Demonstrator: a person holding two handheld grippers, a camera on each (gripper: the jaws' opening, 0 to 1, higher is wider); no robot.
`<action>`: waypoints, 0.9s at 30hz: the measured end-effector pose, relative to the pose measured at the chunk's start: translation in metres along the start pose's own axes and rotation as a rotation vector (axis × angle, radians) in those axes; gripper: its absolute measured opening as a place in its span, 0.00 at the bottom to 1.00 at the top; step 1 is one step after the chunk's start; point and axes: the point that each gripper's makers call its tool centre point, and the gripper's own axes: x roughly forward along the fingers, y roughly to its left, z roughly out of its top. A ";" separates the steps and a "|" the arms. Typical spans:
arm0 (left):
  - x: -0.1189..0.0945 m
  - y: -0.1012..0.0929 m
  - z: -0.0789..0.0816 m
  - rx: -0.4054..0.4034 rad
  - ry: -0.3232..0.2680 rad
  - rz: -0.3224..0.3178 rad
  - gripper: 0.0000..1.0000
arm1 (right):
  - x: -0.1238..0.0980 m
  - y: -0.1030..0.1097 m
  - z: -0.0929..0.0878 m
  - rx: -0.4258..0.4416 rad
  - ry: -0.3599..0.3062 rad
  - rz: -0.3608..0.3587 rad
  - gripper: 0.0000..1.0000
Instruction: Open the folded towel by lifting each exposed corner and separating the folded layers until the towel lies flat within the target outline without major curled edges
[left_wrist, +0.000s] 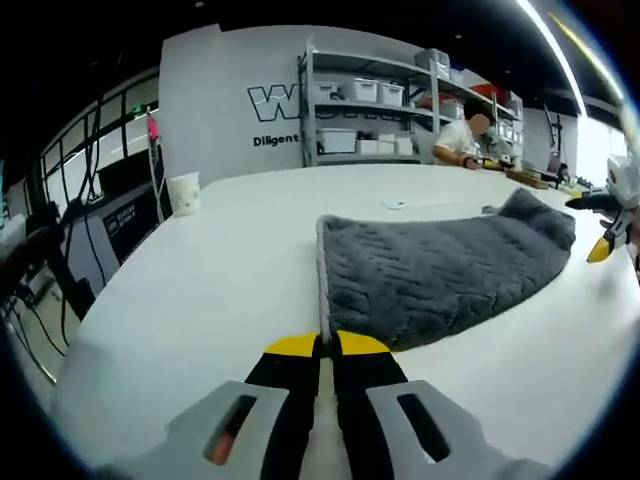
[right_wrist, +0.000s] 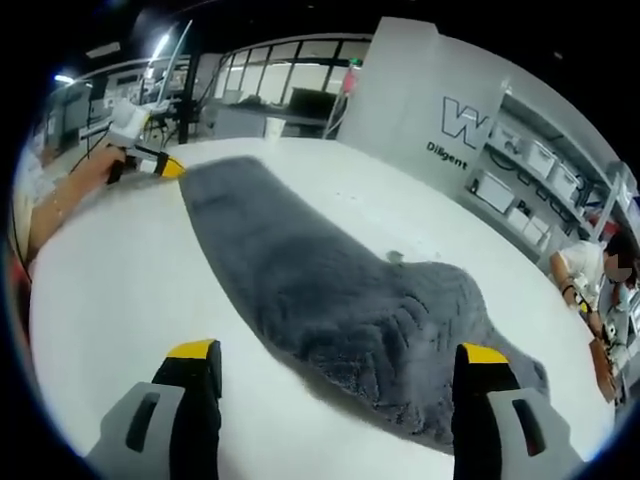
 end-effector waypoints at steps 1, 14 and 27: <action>0.000 0.002 0.000 -0.002 0.000 0.004 0.04 | 0.000 0.000 0.000 0.000 0.000 0.000 0.96; -0.006 0.025 -0.004 -0.036 0.004 0.071 0.04 | -0.002 -0.001 -0.001 0.002 0.003 -0.003 0.96; -0.012 0.047 -0.007 -0.063 0.007 0.116 0.04 | -0.002 -0.002 -0.002 0.006 0.004 -0.001 0.95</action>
